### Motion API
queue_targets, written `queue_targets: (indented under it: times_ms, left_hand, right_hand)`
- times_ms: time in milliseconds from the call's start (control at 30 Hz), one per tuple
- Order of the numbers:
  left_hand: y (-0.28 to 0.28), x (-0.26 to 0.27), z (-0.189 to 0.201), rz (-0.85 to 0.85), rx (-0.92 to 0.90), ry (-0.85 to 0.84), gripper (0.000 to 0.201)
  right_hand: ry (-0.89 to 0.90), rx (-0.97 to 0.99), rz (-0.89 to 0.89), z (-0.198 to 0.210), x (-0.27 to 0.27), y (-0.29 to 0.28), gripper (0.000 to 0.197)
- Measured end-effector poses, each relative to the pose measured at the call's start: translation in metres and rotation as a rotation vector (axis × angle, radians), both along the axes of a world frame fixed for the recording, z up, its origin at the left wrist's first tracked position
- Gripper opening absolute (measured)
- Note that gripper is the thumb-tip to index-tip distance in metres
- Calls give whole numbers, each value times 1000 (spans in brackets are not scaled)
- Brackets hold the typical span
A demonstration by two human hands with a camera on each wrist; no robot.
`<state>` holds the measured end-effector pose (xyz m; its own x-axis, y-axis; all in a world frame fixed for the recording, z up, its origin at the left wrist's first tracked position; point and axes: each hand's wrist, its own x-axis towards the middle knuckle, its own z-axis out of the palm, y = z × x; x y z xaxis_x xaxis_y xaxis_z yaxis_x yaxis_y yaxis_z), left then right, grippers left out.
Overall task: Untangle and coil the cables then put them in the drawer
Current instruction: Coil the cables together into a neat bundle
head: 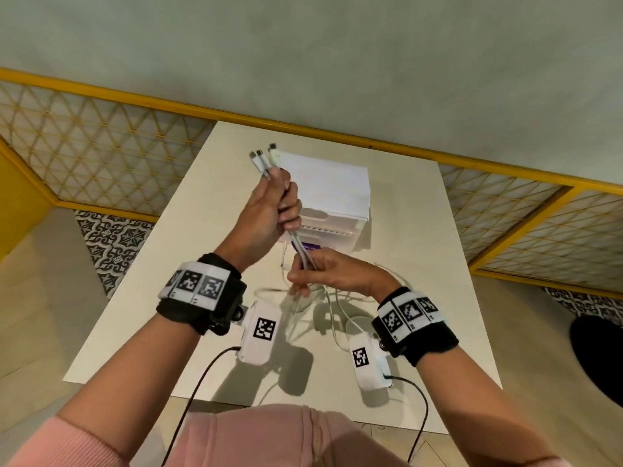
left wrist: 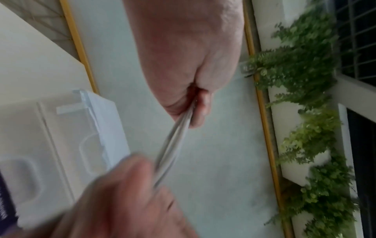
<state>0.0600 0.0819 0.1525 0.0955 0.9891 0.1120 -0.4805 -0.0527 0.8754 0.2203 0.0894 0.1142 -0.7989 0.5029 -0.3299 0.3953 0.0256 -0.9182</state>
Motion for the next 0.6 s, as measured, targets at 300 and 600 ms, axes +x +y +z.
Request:
queue_targets:
  times_ms: [300, 600]
  left_hand:
    - [-11, -64, 24, 329, 117, 259, 33]
    - [-23, -8, -33, -263, 39, 1055, 30]
  right_hand:
    - [-368, 234, -171, -41, 67, 20, 38]
    - [-260, 313, -112, 8, 34, 15, 39]
